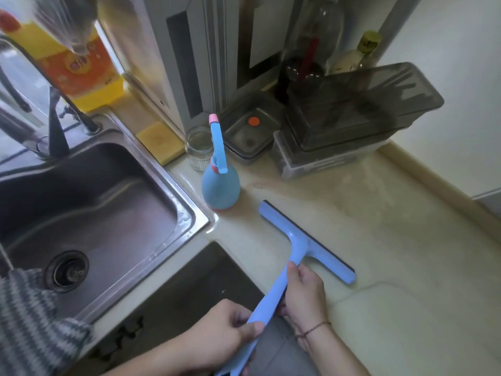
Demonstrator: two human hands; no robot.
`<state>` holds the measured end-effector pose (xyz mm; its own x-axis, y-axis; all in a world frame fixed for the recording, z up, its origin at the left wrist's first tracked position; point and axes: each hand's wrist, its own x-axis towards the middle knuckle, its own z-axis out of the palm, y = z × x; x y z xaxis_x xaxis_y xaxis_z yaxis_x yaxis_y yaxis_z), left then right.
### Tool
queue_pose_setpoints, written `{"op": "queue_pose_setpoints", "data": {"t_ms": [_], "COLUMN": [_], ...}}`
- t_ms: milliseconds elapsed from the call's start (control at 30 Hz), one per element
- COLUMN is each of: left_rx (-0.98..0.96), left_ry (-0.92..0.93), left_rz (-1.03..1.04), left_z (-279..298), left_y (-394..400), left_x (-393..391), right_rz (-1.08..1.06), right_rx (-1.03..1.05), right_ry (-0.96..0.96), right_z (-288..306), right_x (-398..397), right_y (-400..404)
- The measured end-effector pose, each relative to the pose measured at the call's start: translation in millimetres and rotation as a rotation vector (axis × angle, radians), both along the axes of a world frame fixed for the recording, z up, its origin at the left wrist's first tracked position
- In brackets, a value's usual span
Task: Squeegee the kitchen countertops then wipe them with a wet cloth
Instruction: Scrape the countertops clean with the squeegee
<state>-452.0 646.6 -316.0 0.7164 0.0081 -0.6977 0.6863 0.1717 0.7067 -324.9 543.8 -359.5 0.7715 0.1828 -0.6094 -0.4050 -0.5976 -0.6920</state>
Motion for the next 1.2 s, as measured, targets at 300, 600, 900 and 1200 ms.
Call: {"op": "queue_pose_setpoints", "data": {"t_ms": [300, 600, 900, 1200], "left_rx": [0.176, -0.055, -0.028, -0.007], "left_ry": [-0.043, -0.039, 0.028, -0.048], "left_rz": [-0.086, 0.177, 0.279, 0.283], "left_z": [4.0, 10.5, -16.3, -7.2], "left_y": [-5.0, 1.2, -34.5, -49.9], "left_x": [-30.7, 10.2, -14.8, -24.0], "right_rz": [0.020, 0.049, 0.161, 0.190], "right_rx": [0.025, 0.123, -0.020, -0.025], "right_ry": [0.061, -0.071, -0.073, -0.089], "right_z": [11.1, 12.7, -0.2, 6.1], "right_x": [-29.4, 22.1, 1.9, 0.5], "right_y": [-9.1, 27.1, 18.6, -1.0]}}
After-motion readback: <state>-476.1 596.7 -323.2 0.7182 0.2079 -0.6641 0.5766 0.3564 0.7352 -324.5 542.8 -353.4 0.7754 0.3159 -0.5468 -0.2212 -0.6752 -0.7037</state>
